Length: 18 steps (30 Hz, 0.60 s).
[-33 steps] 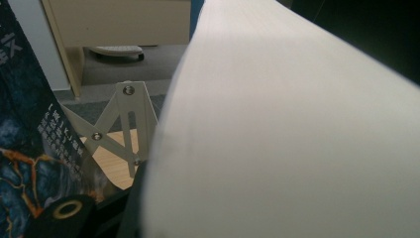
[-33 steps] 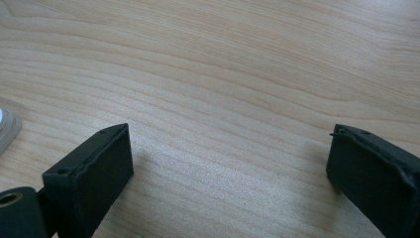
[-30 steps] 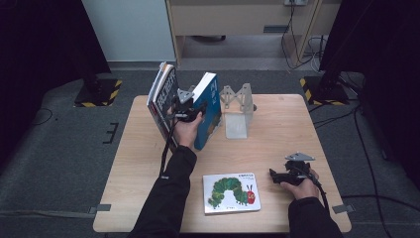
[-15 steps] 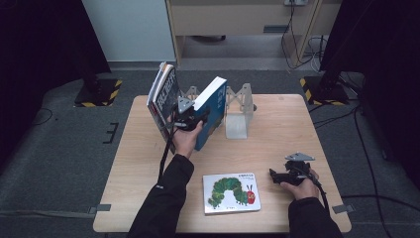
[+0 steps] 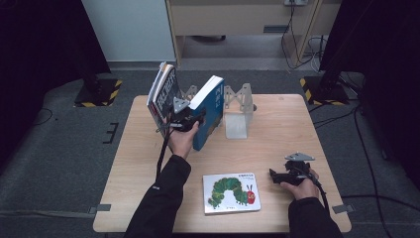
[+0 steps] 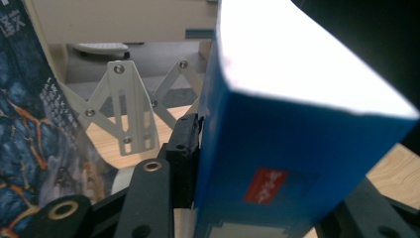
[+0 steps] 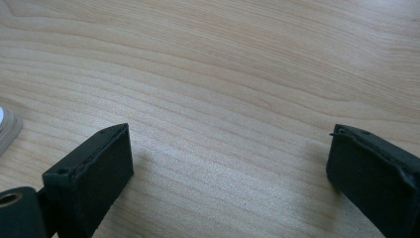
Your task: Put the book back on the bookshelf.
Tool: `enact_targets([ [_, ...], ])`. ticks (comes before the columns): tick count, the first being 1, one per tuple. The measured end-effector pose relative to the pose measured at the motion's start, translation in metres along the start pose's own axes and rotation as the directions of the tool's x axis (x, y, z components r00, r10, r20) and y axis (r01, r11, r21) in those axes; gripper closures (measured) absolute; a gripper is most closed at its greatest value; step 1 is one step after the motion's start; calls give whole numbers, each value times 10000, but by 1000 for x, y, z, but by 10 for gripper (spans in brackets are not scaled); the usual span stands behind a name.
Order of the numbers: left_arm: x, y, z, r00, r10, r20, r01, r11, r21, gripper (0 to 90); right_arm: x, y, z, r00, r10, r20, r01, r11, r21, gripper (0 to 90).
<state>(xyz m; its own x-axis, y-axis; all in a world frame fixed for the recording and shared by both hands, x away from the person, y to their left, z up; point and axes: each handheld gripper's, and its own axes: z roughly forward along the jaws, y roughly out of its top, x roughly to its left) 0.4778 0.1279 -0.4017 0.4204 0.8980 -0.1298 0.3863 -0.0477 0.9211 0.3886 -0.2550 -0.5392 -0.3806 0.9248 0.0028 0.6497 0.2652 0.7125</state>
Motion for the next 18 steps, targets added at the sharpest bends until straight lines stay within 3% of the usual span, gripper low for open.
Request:
enact_targets([
  [11,-2,8,9,9997,-94,-246,102,9995,312,596,0,0,0,10000,-12,-5,12,10000,-5,45],
  [18,-8,11,21,9993,-145,-350,150,9998,156,591,0,0,0,10000,16,-15,-16,10000,-9,45],
])
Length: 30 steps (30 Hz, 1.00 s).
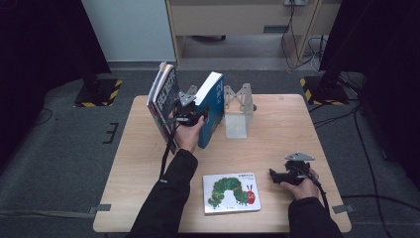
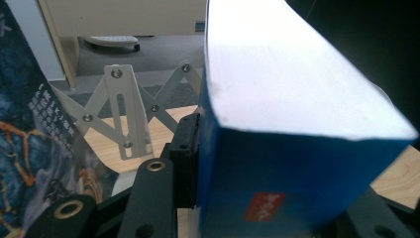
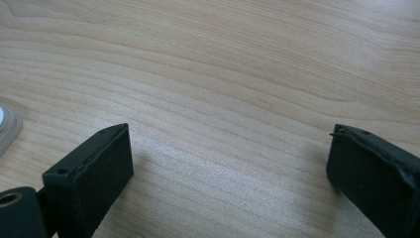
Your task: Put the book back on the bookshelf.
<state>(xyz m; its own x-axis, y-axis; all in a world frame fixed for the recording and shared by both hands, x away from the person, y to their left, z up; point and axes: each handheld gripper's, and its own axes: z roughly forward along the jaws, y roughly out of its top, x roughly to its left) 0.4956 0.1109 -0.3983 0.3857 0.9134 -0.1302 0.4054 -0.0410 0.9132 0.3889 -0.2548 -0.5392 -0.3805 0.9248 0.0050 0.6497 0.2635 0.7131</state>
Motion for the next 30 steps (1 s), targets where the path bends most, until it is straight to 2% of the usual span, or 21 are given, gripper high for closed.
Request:
enact_targets([
  [3,-1,0,2,10000,37,56,-36,10000,-49,588,0,0,0,10000,-4,-4,4,10000,-2,45],
  [7,2,-5,-2,9992,-14,392,21,9998,-195,569,0,0,0,10000,-6,-6,6,10000,-3,45],
  [13,5,-15,-15,9966,183,809,-146,9988,-466,543,0,0,0,10000,-11,-15,11,10000,-4,45],
  [17,10,-21,-24,9946,192,1018,-150,9990,-410,545,0,0,0,10000,-10,-14,10,10000,-3,45],
  [21,11,-26,-26,9945,254,1014,-204,9985,-503,560,0,0,0,10000,-15,0,15,10000,-8,46],
  [26,6,-23,-26,9966,404,722,-380,9987,-343,578,0,0,0,10000,-15,1,15,10000,-7,46],
  [30,7,-20,-24,9975,268,659,-255,9995,-203,580,0,0,0,10000,-16,-1,16,10000,-7,46],
])
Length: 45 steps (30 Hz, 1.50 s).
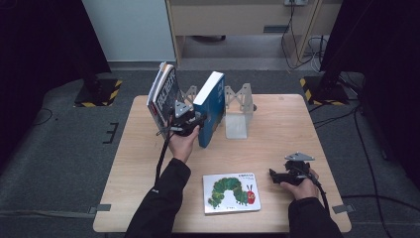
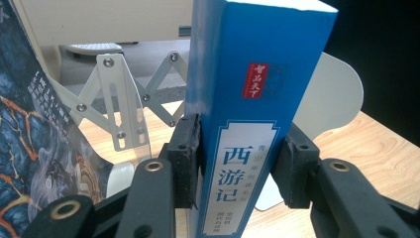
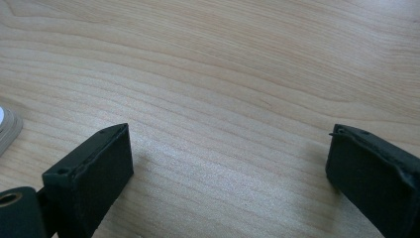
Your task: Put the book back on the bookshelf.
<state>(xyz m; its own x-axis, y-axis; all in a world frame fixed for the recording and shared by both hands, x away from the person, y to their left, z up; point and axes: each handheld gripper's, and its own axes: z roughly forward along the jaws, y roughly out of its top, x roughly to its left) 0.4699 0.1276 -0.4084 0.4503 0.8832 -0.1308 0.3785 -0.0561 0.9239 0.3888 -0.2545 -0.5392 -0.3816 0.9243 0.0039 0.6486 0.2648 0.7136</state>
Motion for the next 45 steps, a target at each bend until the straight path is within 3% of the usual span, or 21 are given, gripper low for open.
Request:
enact_targets([
  [5,-2,2,4,9998,-80,-183,80,10000,-8,581,0,0,0,10000,4,-3,-4,10000,2,46],
  [14,-11,4,13,9999,-70,-152,70,10000,-14,570,0,0,0,10000,2,-5,-2,10000,0,46],
  [20,-14,4,17,10000,-1,11,1,10000,-67,553,0,0,0,10000,4,-9,-4,10000,-1,46],
  [25,-15,-3,17,9994,114,318,-100,9990,-437,539,0,0,0,10000,1,-7,-1,10000,-3,47],
  [35,-6,-25,16,9972,28,749,-34,10000,75,563,0,0,0,10000,-20,-11,20,10000,1,48],
  [45,-18,-18,21,9976,65,687,-99,9987,498,562,0,0,0,10000,-15,-12,15,10000,2,48],
])
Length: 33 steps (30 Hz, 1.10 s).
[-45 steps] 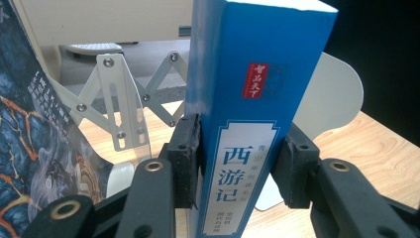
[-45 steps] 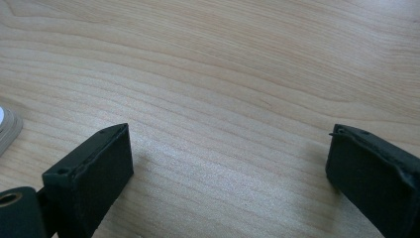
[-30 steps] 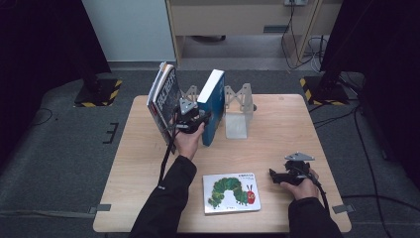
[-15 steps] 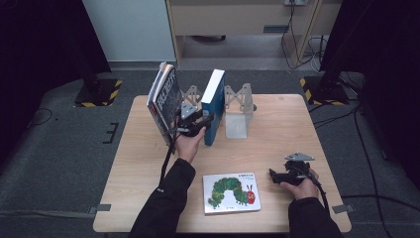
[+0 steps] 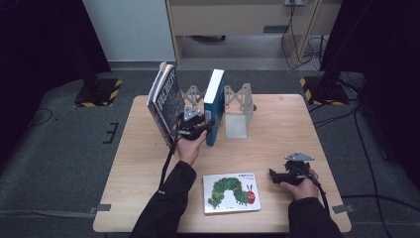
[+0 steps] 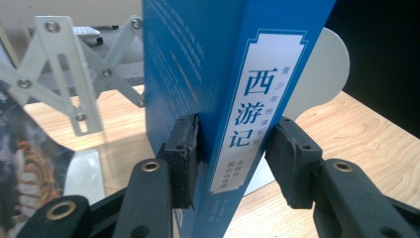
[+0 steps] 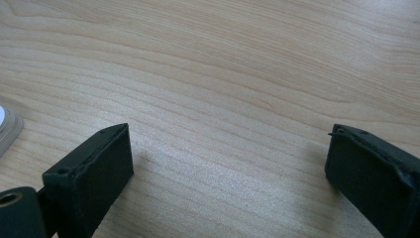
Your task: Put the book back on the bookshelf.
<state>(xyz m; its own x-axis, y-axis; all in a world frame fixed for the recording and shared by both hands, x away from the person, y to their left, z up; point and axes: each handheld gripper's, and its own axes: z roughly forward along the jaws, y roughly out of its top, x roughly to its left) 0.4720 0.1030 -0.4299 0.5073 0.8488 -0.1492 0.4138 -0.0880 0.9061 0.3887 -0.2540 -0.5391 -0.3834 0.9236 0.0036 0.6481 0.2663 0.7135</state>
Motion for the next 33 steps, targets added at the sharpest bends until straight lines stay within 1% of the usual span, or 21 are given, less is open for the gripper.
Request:
enact_targets([
  [6,-9,3,7,10000,34,77,-34,10000,86,550,0,0,0,10000,-4,-9,4,10000,3,48],
  [11,-11,4,9,9999,-12,129,12,10000,29,545,0,0,0,10000,-14,0,14,10000,-5,48],
  [16,-9,0,8,9996,137,247,-133,9998,-156,541,0,0,0,10000,-4,-19,4,10000,2,49],
  [19,-4,-3,5,9991,130,408,-118,9995,-304,541,0,0,0,10000,-45,-24,45,10000,8,49],
  [21,-3,-4,4,9984,206,522,-193,9995,-258,544,0,0,0,10000,-45,-23,45,10000,11,49],
  [23,-3,-6,3,9977,372,562,-367,9993,-109,545,0,0,0,10000,-46,-26,46,10000,12,48],
  [25,-2,-8,4,9973,448,589,-448,9990,-13,547,0,0,0,10000,-32,-35,32,10000,17,49],
  [27,-1,-11,5,9974,400,604,-406,9991,89,554,0,0,0,10000,-35,-36,35,10000,17,49],
  [31,0,-13,5,9974,272,672,-278,9996,85,571,0,0,0,10000,-46,-17,46,10000,13,49],
  [33,-1,-11,5,9980,96,618,-107,9998,172,572,0,0,0,10000,-47,-31,47,10000,11,49],
])
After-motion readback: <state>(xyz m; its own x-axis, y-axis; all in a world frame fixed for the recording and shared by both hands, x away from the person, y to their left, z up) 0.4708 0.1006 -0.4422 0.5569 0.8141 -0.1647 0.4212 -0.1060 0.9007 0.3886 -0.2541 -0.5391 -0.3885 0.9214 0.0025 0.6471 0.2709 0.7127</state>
